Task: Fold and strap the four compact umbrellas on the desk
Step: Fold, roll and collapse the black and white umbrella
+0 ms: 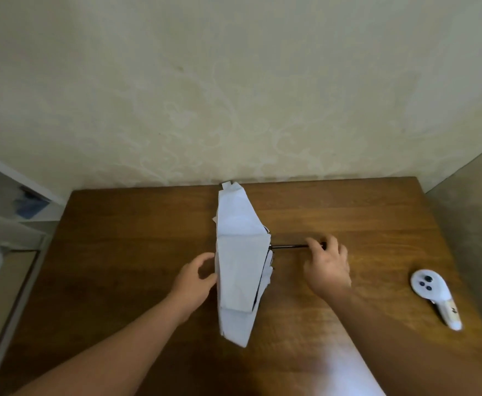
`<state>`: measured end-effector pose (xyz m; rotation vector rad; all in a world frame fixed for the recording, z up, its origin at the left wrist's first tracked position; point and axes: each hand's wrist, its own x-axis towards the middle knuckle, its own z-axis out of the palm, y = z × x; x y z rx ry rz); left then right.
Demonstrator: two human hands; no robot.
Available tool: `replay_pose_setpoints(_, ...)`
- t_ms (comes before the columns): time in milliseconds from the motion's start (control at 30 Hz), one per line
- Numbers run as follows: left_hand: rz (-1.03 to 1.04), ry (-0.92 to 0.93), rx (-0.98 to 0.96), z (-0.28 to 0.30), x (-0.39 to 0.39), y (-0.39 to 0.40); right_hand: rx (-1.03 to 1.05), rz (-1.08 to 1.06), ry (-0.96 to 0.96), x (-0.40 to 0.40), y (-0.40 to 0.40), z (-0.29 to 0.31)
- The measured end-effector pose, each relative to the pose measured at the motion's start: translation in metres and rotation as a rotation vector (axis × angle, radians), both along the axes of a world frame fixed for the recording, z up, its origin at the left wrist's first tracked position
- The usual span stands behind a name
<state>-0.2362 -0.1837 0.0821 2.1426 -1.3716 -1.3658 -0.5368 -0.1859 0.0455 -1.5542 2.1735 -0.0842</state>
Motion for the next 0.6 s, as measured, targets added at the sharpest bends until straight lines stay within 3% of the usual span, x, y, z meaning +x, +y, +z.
replay_pose_setpoints(133,-0.145,-0.044,-0.107,-0.018,0.009,0.019,0.025,0.068,-0.192,0.028,0.029,0.001)
replay_pose_setpoints(267,-0.466,-0.176,-0.192,-0.016,0.014,0.033,0.060,0.213,-0.449,0.059,0.054,0.012)
replay_pose_setpoints(367,-0.640,-0.209,-0.258,-0.014,0.013,0.036,0.159,0.398,-0.457,0.078,0.061,0.020)
replay_pose_setpoints(467,-0.552,-0.164,-0.380,-0.004,0.007,0.030,0.088,0.468,-0.385,0.092,0.062,0.025)
replay_pose_setpoints(600,-0.395,-0.058,-0.423,0.027,-0.004,0.015,-0.299,0.238,-0.373,0.096,0.042,0.039)
